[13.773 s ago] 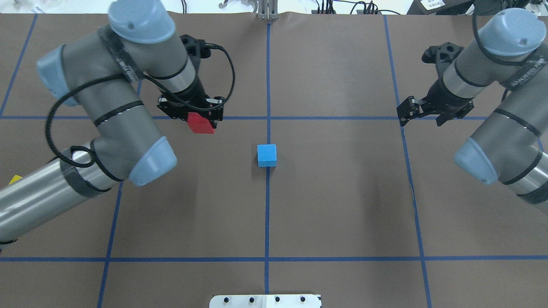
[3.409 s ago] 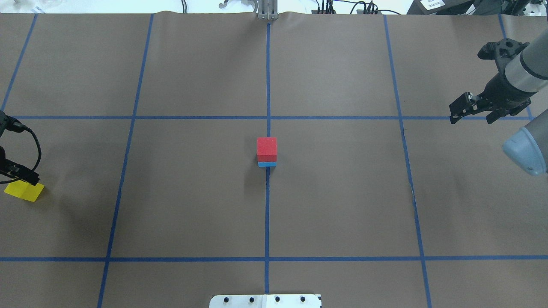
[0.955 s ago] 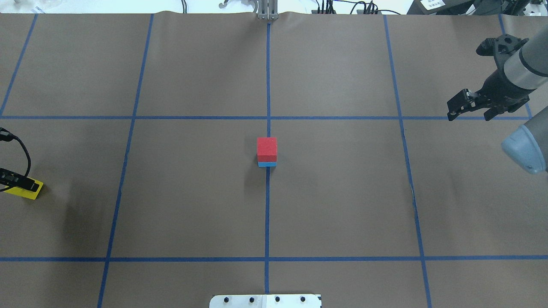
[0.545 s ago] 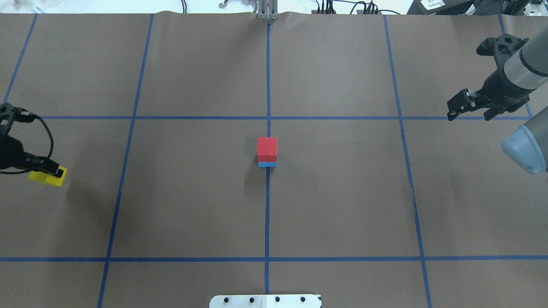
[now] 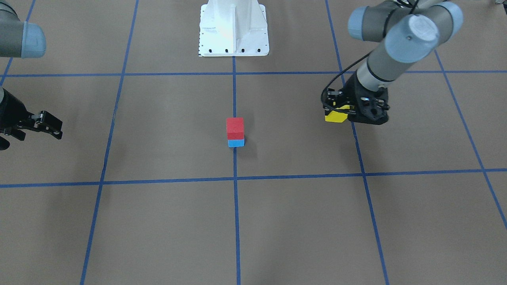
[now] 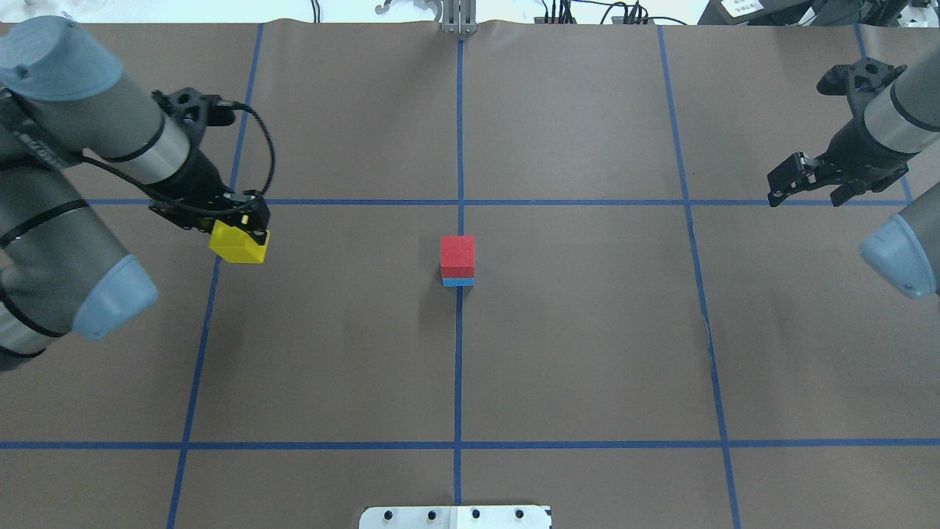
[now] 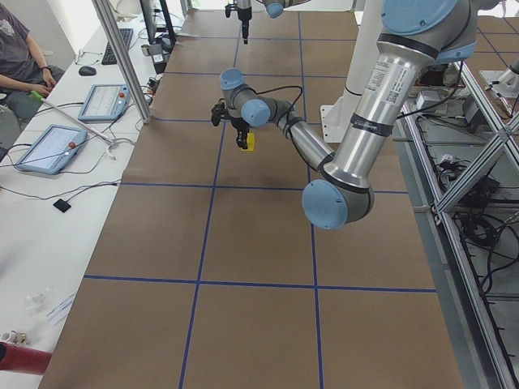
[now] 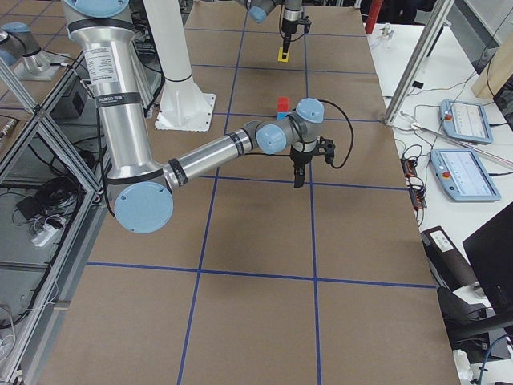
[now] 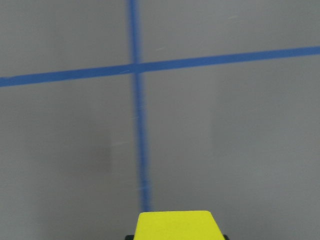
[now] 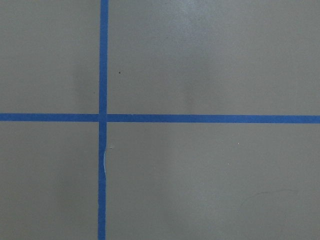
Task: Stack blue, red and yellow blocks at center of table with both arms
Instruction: 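Lift the yellow block with the left gripper and carry it above the stack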
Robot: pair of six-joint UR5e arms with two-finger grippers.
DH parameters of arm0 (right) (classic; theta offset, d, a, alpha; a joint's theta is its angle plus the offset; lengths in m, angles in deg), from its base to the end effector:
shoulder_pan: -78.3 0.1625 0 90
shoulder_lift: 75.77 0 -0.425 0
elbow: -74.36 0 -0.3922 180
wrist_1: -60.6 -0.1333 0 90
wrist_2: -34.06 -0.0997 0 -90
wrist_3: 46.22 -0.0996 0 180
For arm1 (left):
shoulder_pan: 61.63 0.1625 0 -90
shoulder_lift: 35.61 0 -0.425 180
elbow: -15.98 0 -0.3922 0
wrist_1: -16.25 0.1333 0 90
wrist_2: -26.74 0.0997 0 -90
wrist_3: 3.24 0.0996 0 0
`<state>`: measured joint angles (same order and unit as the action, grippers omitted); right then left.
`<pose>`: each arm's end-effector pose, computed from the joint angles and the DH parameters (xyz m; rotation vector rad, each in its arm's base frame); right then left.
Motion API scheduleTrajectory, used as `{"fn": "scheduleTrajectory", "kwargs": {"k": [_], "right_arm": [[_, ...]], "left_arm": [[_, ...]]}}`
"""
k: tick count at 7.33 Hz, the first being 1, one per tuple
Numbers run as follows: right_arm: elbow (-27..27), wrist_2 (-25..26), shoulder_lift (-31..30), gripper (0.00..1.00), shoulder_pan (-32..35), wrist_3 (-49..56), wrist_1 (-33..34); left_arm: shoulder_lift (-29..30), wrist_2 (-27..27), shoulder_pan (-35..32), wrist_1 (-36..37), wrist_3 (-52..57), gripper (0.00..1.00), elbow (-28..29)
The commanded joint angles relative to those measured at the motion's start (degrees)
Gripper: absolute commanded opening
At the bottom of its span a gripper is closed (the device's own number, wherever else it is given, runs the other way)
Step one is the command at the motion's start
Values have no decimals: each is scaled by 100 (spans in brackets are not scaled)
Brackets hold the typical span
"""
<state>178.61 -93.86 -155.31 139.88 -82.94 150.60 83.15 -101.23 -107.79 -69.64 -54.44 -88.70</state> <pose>-0.2016 -0.5241 0.4462 -0.0007 -0.7718 -0.0051 0.3748 -0.4943 0.2629 -0.0229 0.9152 0.1080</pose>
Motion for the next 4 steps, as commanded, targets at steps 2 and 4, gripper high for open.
{"fn": "scheduleTrajectory", "kwargs": {"k": [2, 4], "right_arm": [[-1, 65, 0, 100, 3, -10, 0], [7, 57, -17, 100, 30, -1, 0]], "left_arm": [[2671, 735, 757, 406, -1151, 0, 1952], [2916, 1072, 995, 389, -1374, 0, 2258]]}}
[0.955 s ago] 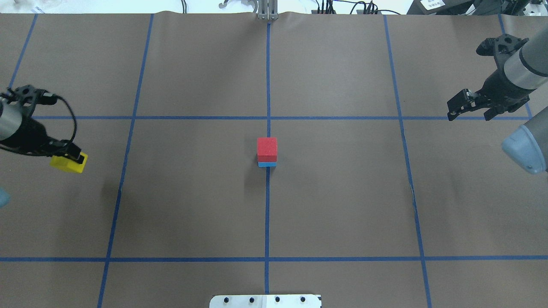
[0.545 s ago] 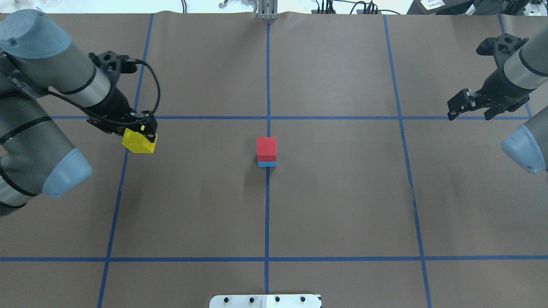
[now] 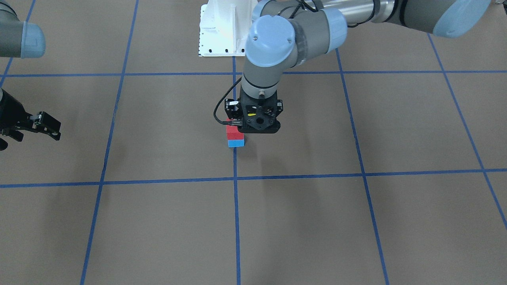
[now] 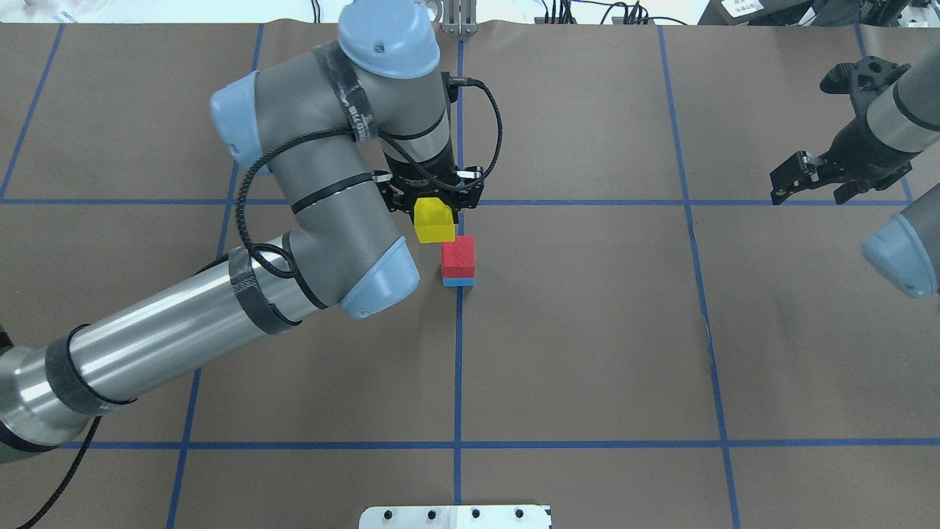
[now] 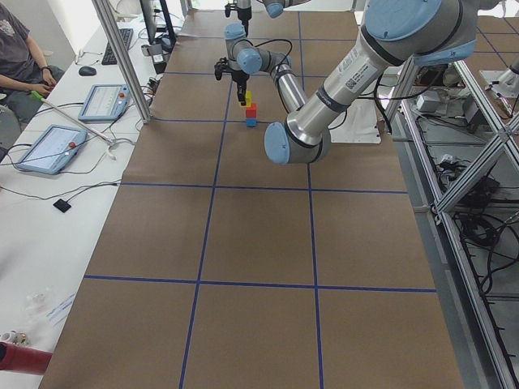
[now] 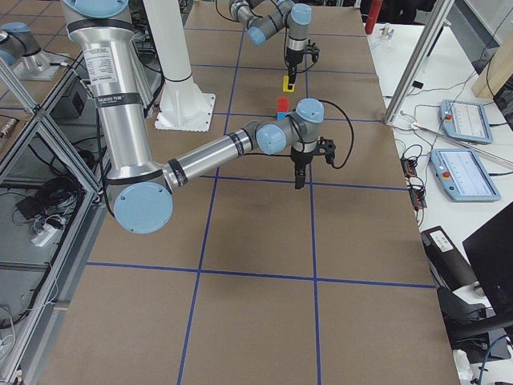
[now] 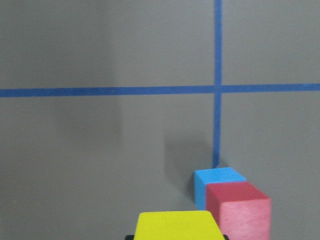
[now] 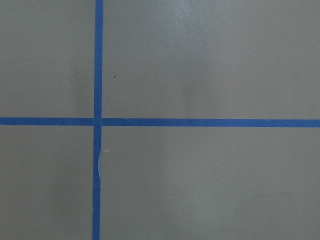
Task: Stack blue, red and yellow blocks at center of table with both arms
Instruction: 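Lift the yellow block with the left gripper and carry it above the stack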
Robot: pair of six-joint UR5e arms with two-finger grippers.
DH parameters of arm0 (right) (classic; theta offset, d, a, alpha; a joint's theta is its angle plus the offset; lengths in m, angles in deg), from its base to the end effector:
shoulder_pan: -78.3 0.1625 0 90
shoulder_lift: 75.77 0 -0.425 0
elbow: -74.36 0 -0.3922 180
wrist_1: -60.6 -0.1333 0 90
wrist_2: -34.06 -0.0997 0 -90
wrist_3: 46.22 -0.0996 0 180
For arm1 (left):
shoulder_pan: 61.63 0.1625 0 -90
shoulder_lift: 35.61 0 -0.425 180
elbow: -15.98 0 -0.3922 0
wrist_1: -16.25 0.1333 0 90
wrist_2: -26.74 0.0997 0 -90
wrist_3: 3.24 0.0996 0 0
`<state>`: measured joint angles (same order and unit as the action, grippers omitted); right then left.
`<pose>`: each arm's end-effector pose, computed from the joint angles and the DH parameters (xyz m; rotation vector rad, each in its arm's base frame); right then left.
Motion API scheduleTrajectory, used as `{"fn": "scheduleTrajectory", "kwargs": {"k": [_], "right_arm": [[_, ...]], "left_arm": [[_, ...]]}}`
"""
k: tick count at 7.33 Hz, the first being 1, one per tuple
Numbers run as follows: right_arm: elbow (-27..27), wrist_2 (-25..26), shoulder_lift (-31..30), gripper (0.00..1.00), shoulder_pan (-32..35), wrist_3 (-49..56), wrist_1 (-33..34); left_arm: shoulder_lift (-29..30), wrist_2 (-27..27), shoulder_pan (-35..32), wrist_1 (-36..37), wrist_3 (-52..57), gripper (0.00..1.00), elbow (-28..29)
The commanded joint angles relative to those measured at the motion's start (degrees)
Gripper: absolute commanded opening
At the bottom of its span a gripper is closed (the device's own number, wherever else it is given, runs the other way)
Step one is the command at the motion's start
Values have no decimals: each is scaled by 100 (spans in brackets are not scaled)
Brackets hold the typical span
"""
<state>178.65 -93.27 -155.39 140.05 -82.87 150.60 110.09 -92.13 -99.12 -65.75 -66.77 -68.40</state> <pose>-0.1992 -0.5248 0.4472 0.0062 -0.7632 -0.0008 0.5315 -0.5151 0.0991 -0.0273 0.8628 0.0047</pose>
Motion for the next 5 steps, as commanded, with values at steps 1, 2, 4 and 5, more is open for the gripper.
{"fn": "scheduleTrajectory", "kwargs": {"k": [1, 2, 4, 5], "right_arm": [[-14, 7, -10, 100, 12, -35, 0], [-23, 7, -10, 100, 12, -26, 0], [-32, -2, -10, 100, 4, 9, 0], [-14, -2, -10, 100, 12, 0, 0]], "left_arm": [[221, 171, 189, 0, -177, 0, 255], [204, 171, 259, 0, -186, 0, 256], [204, 345, 303, -17, -256, 0, 290], [213, 347, 304, -8, -256, 0, 291]]}}
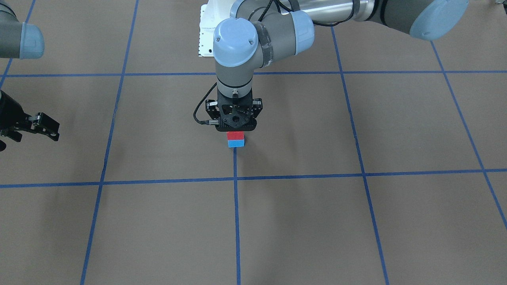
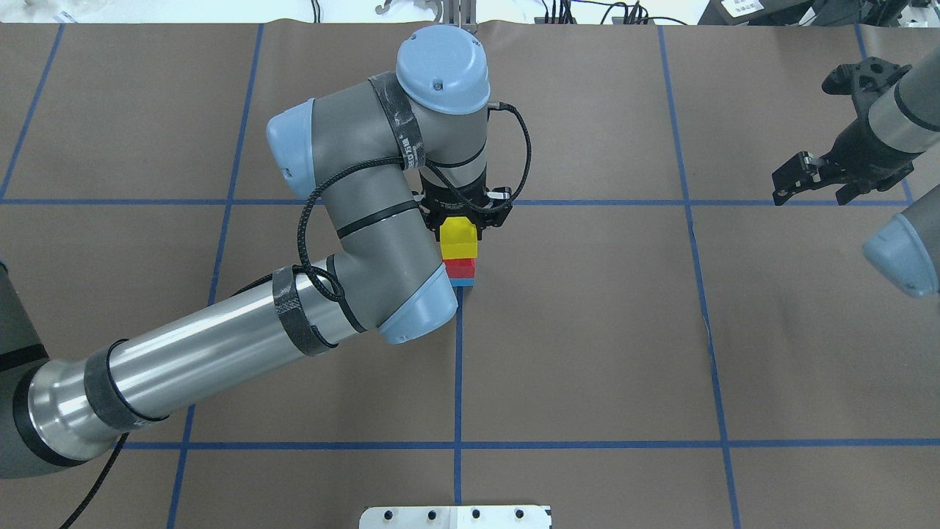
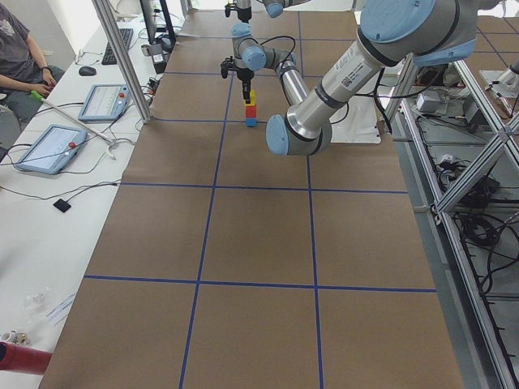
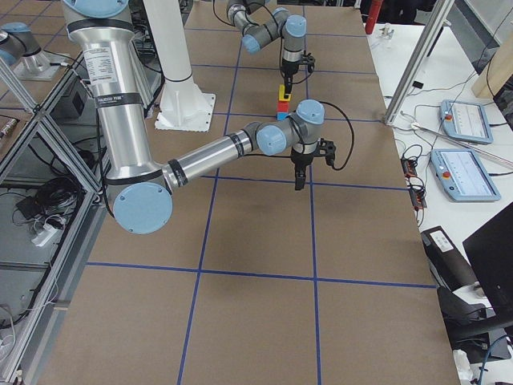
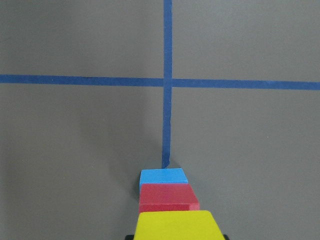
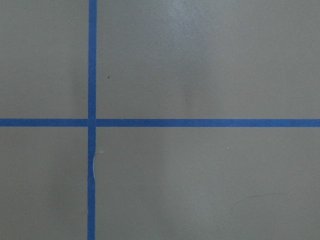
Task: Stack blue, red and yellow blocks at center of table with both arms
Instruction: 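Lower the yellow block onto the red cube with the left gripper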
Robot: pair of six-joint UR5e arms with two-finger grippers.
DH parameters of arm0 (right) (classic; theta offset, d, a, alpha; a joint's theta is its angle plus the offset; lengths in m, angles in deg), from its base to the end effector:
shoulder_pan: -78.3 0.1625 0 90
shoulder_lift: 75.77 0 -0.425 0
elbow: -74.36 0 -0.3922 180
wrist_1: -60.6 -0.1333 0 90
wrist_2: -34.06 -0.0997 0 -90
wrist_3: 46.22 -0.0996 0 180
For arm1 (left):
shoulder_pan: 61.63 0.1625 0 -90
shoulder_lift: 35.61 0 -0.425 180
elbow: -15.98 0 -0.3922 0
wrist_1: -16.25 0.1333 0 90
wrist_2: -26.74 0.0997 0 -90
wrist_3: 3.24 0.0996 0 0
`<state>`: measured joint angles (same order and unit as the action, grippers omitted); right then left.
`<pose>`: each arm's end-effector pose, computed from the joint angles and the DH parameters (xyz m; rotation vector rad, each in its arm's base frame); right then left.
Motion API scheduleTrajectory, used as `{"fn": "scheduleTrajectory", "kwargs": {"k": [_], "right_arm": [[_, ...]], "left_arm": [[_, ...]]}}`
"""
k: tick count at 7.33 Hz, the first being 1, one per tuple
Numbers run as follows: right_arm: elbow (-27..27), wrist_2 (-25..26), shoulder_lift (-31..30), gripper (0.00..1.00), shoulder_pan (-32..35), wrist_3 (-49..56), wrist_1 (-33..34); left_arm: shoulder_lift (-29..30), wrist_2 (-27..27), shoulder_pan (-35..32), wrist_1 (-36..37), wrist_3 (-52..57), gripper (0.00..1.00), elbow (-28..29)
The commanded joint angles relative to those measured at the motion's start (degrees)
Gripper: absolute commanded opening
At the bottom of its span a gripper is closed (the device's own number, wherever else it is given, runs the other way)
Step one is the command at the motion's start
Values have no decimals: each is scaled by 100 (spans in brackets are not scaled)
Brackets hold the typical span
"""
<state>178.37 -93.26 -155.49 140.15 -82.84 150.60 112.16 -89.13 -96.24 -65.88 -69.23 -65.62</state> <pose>-0.1984 -0.5253 0.4505 0.0016 -0.7600 0.0026 0.5654 -0.4993 0.0926 -0.0278 0.8309 -0.0107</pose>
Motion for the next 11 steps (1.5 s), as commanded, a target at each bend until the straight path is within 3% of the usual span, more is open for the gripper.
{"fn": "scheduleTrajectory", "kwargs": {"k": [1, 11], "right_arm": [[14, -3, 0, 100, 3, -11, 0], [14, -3, 0, 100, -6, -29, 0]], "left_arm": [[6, 47, 25, -4, -27, 0, 21], [-12, 73, 60, -48, -291, 0, 101]]}}
